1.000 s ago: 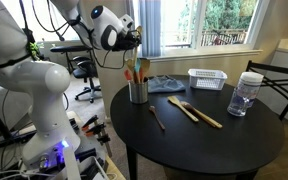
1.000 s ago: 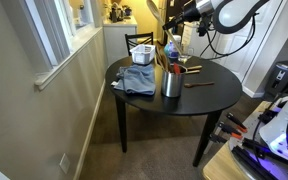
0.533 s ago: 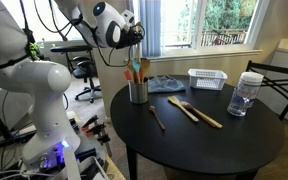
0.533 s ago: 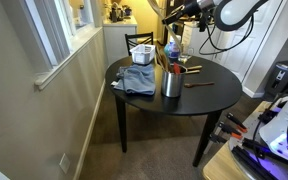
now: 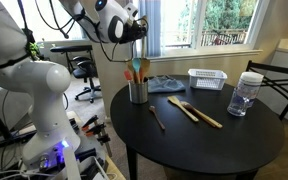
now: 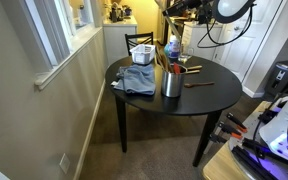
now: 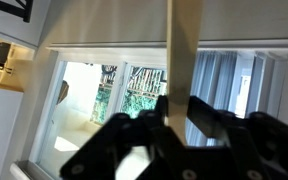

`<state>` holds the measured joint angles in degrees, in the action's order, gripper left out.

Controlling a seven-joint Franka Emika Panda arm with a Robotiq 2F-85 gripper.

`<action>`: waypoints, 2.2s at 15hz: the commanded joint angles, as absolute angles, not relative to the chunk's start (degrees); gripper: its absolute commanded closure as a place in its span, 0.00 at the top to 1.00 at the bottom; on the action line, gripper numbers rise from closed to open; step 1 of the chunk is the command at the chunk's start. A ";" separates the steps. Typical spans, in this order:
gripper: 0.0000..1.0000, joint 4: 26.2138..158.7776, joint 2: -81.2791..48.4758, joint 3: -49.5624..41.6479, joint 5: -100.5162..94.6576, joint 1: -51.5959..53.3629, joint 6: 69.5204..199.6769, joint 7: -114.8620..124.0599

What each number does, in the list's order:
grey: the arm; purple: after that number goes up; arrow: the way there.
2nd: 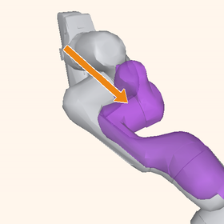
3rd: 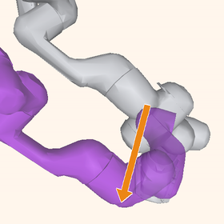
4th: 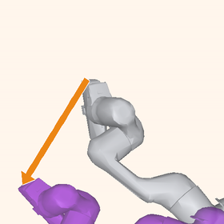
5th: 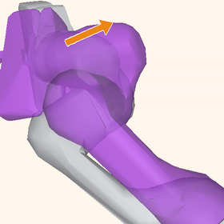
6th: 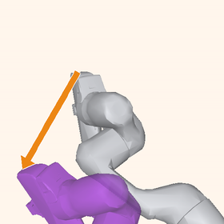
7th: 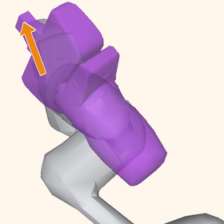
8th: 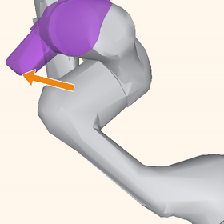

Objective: Pick up the wooden spoon on the far left of the table on put it in the silver utensil holder

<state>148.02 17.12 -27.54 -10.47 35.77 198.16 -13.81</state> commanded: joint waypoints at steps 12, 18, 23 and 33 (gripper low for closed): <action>1.00 142.12 12.57 -31.08 -1.70 36.96 198.01 -9.79; 1.00 141.65 8.08 -38.91 -1.97 41.74 197.91 -2.71; 1.00 144.86 4.37 -44.79 -4.13 48.20 198.42 7.49; 1.00 142.66 2.41 -46.06 -3.30 50.53 197.79 10.87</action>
<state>142.66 2.41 -46.07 -3.31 50.54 197.79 10.91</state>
